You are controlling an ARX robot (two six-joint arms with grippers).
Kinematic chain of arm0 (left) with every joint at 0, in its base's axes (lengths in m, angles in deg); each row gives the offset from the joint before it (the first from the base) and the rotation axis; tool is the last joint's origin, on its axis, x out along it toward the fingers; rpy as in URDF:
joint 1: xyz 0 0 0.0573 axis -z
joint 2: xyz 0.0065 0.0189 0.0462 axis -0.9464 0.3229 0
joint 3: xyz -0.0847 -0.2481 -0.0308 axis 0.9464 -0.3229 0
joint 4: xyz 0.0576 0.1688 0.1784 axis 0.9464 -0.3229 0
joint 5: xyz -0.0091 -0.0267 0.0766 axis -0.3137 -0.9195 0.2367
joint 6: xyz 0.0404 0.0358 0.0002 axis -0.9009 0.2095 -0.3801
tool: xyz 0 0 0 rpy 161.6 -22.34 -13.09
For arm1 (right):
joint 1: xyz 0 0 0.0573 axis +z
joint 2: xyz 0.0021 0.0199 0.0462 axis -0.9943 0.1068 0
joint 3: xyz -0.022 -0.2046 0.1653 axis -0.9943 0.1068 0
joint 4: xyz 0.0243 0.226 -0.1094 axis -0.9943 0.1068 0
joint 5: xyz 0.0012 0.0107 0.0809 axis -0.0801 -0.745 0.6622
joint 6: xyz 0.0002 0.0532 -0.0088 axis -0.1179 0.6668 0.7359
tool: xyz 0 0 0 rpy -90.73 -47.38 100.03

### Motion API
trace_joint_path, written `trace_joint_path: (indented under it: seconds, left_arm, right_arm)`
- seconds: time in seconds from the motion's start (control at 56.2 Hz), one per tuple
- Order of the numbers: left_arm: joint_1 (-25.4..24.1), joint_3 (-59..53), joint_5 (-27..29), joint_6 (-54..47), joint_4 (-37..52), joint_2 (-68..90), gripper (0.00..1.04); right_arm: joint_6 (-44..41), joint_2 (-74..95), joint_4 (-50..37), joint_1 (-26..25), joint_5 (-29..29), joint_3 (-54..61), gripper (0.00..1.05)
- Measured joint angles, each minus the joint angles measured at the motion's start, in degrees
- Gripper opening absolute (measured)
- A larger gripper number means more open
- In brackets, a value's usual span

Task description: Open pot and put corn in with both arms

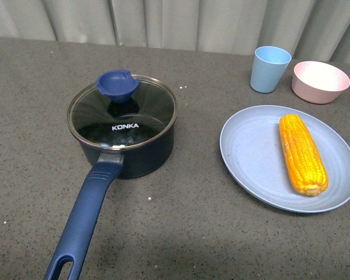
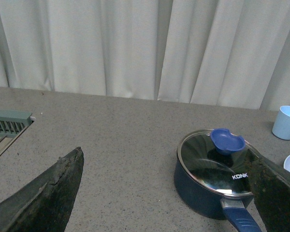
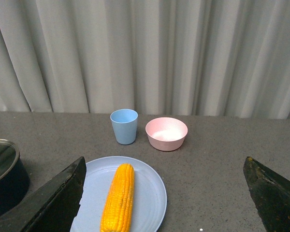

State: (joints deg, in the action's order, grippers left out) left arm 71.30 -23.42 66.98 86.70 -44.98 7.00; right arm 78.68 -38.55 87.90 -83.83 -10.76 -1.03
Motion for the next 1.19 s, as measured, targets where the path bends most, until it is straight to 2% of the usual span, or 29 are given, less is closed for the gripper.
trace_joint_path:
  seconds: [0.178,0.214,0.267,0.32,0.356,0.392,0.481,0.676,0.925,1.192]
  left_arm:
    - [0.0,0.0,0.0,0.0,0.0,0.0,0.98]
    - [0.9,0.2,3.0,0.7,-0.8,0.5,0.98]
    - [3.7,0.9,14.2,3.8,-2.7,4.4,0.98]
    - [4.5,0.9,19.1,6.2,-0.8,8.8,0.98]
    - [4.8,0.9,19.6,7.2,1.4,11.6,0.98]
    - [5.0,1.0,19.1,8.5,6.7,16.7,0.98]
    - [6.8,1.9,13.9,11.8,22.5,33.2,0.98]
    - [11.8,6.3,8.9,15.5,48.2,63.7,0.98]
    - [18.4,16.5,8.7,15.7,60.2,89.0,0.98]
    - [21.3,24.0,7.6,13.7,62.9,102.4,0.98]
  right_arm:
    - [0.0,0.0,0.0,0.0,0.0,0.0,0.95]
    - [0.0,0.0,0.0,0.0,0.0,0.0,0.95]
    - [0.0,0.0,0.0,0.0,0.0,0.0,0.95]
    - [0.0,0.0,0.0,0.0,-0.1,0.0,0.95]
    - [0.0,0.0,0.0,0.0,0.0,0.0,0.95]
    - [0.0,0.0,0.0,0.0,0.0,0.0,0.95]
    - [0.0,0.0,0.0,0.0,0.0,0.0,0.95]
    - [0.0,0.0,0.0,0.0,0.0,0.0,0.95]
    - [0.0,0.0,0.0,0.0,0.0,0.0,0.95]
    - [0.0,0.0,0.0,0.0,0.0,0.0,0.95]
